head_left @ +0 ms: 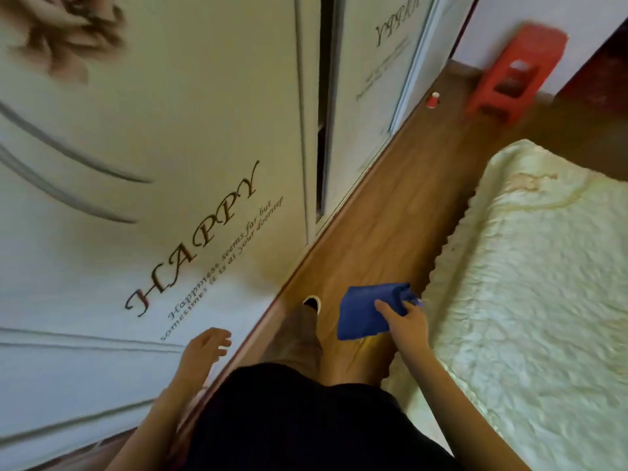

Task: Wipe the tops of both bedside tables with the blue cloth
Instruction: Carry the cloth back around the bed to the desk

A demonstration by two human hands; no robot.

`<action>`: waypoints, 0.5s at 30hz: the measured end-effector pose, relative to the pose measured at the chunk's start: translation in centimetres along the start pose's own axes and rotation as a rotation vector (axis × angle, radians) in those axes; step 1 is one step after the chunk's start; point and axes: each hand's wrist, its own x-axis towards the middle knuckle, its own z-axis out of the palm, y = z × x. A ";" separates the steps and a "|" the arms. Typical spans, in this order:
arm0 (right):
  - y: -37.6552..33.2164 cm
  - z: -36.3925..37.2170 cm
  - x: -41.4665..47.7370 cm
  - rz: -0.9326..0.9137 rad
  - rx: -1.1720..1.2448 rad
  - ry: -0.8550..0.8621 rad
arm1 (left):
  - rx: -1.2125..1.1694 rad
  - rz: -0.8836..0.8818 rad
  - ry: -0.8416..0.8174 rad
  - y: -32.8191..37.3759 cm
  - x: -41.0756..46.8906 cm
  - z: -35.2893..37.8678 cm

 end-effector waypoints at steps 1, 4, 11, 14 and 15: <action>-0.5 -0.3 1.6 0.019 0.012 0.036 | 0.032 0.025 -0.031 2.5 2.3 0.9; -2.9 -1.7 5.3 0.088 0.056 0.200 | 0.136 0.102 -0.173 10.7 8.8 4.1; -7.4 -7.0 10.5 0.309 0.184 0.543 | 0.327 0.308 -0.500 31.1 18.5 13.8; -8.1 -9.2 12.9 0.366 0.206 0.646 | 0.389 0.391 -0.548 36.5 21.4 17.4; -8.5 -9.9 13.9 0.387 0.211 0.664 | 0.423 0.398 -0.557 37.9 22.3 18.4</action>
